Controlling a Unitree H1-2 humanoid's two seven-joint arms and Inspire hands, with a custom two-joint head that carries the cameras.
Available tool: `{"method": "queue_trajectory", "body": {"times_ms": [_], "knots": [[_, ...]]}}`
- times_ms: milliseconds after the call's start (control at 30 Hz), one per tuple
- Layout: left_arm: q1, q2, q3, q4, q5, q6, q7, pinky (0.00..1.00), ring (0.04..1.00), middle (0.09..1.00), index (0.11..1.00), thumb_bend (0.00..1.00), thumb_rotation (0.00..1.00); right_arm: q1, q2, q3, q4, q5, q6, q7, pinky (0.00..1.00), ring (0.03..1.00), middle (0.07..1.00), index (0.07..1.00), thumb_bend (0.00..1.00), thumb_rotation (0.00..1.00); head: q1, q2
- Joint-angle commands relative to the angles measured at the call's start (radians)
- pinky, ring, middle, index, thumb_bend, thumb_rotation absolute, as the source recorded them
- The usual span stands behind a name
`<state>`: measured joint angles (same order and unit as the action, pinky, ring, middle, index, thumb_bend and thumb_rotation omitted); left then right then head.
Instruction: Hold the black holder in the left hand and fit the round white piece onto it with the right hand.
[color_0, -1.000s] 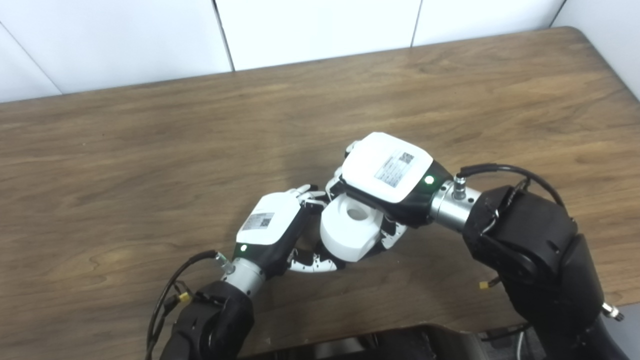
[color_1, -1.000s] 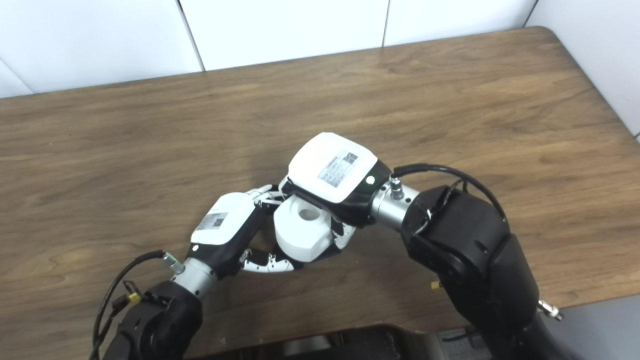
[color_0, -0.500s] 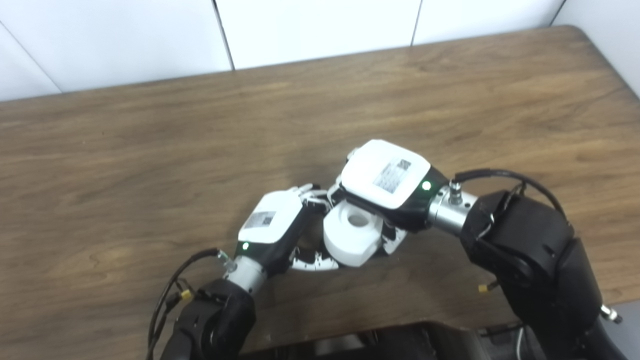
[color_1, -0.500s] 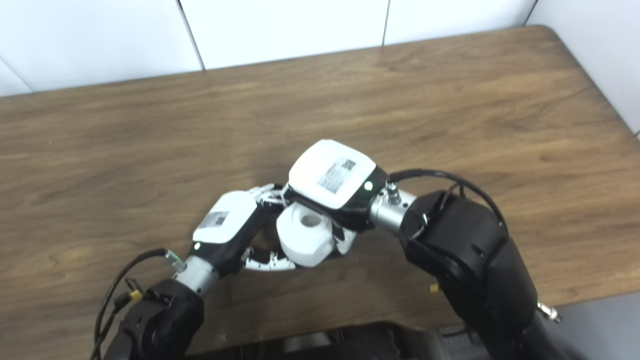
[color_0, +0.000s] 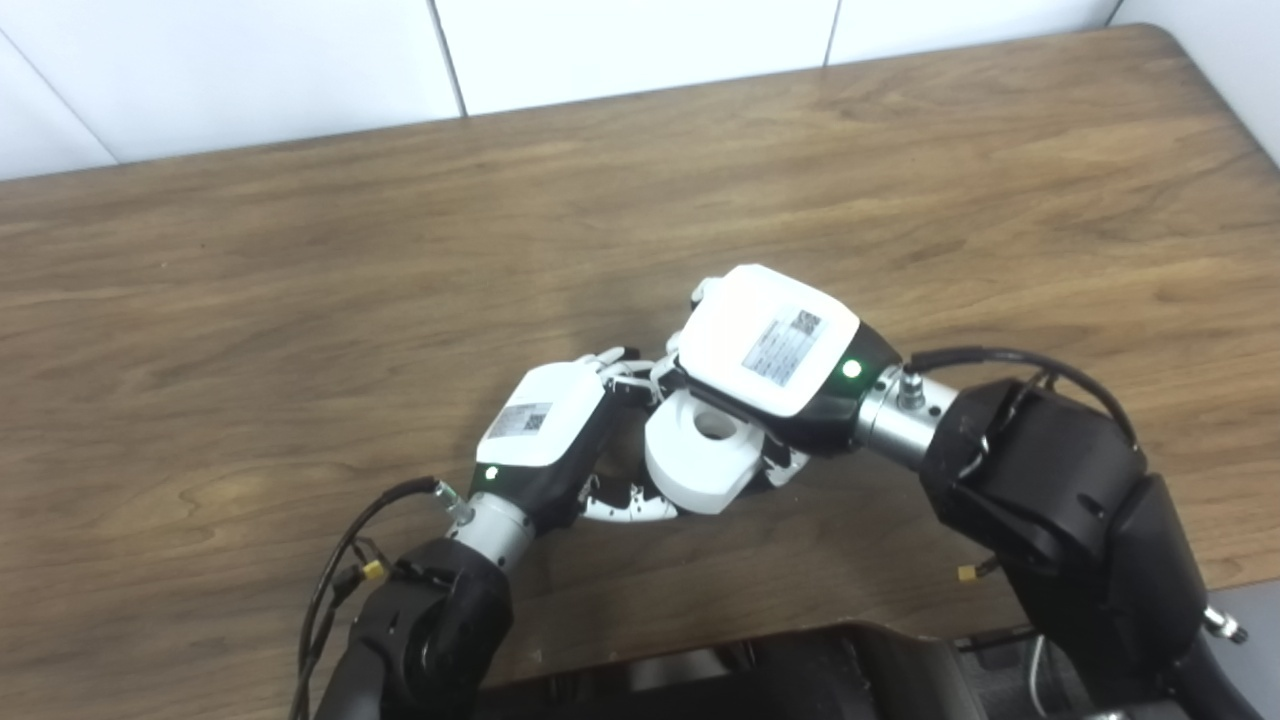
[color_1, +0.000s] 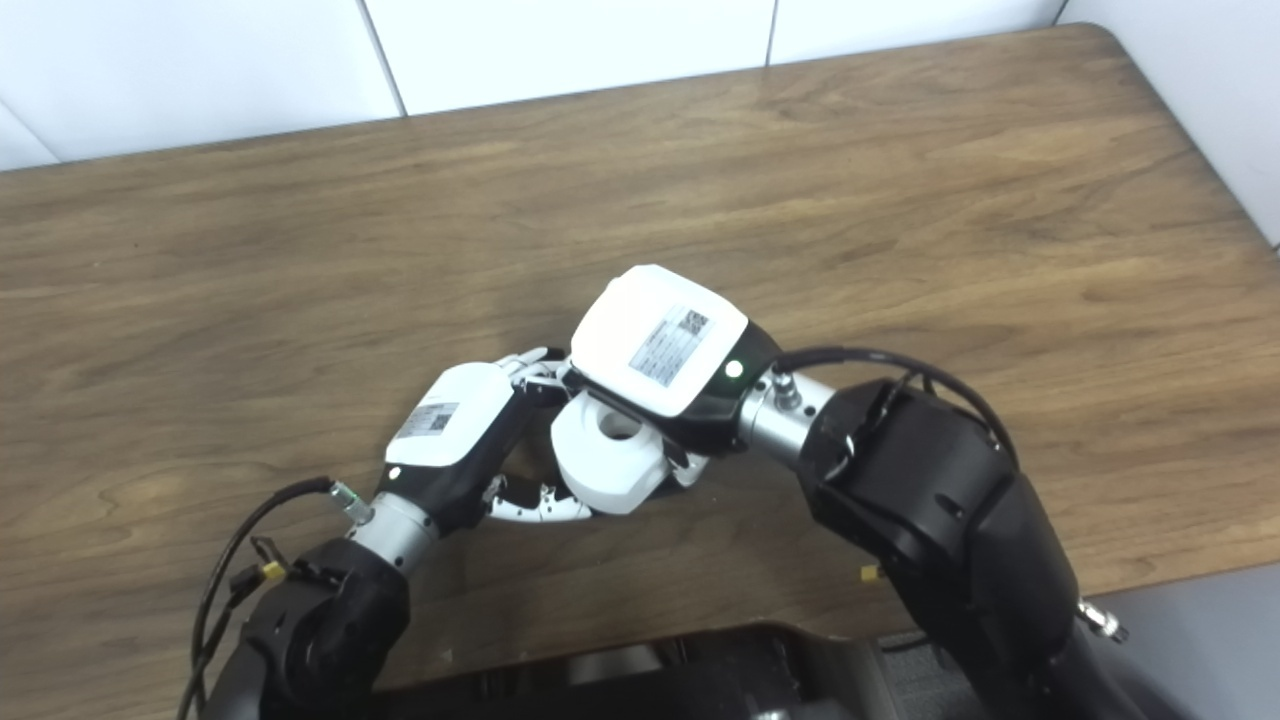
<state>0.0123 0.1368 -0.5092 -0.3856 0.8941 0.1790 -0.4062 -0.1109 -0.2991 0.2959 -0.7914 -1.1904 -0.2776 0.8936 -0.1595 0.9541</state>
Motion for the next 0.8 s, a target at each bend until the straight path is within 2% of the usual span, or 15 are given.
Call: {"method": "queue_trajectory", "body": {"times_ms": [0, 200, 467, 500, 533, 767], "knots": [[-0.002, -0.004, -0.009, -0.009, -0.003, -0.004, -0.014, 0.9, 0.923, 0.838, 0.491, 0.51, 0.06, 0.001, -0.001, 0.002, 0.003, -0.03, -0.033, -0.031, 0.72, 0.614, 0.488, 0.479, 0.53, 0.01, 0.0, 0.001], [-0.002, -0.003, -0.01, -0.005, 0.001, -0.009, -0.009, 0.9, 0.92, 0.838, 0.49, 0.51, 0.06, 0.016, 0.011, -0.016, 0.005, -0.03, -0.025, -0.034, 0.72, 0.622, 0.482, 0.495, 0.53, 0.01, 0.001, -0.001], [-0.001, -0.006, -0.009, -0.008, -0.001, -0.002, -0.013, 0.91, 0.925, 0.839, 0.491, 0.51, 0.06, 0.012, 0.022, -0.031, 0.005, -0.017, -0.002, 0.008, 0.75, 0.648, 0.484, 0.499, 0.53, 0.01, 0.002, 0.0], [-0.001, -0.005, -0.009, -0.007, -0.001, -0.004, -0.011, 0.91, 0.924, 0.839, 0.491, 0.51, 0.06, 0.011, 0.023, -0.034, 0.005, -0.013, 0.0, 0.013, 0.76, 0.65, 0.528, 0.494, 0.52, 0.1, 0.002, 0.0], [-0.001, -0.005, -0.009, -0.006, -0.001, -0.007, -0.008, 0.91, 0.922, 0.838, 0.491, 0.51, 0.06, 0.011, 0.023, -0.036, 0.005, -0.011, 0.003, 0.02, 0.77, 0.65, 0.543, 0.493, 0.52, 0.13, 0.002, 0.0], [-0.004, -0.005, -0.011, -0.005, 0.002, -0.006, -0.011, 0.91, 0.924, 0.839, 0.491, 0.51, 0.06, 0.003, 0.03, -0.049, 0.002, 0.0, 0.016, 0.054, 0.78, 0.656, 0.572, 0.492, 0.52, 0.16, 0.001, -0.001]]}}
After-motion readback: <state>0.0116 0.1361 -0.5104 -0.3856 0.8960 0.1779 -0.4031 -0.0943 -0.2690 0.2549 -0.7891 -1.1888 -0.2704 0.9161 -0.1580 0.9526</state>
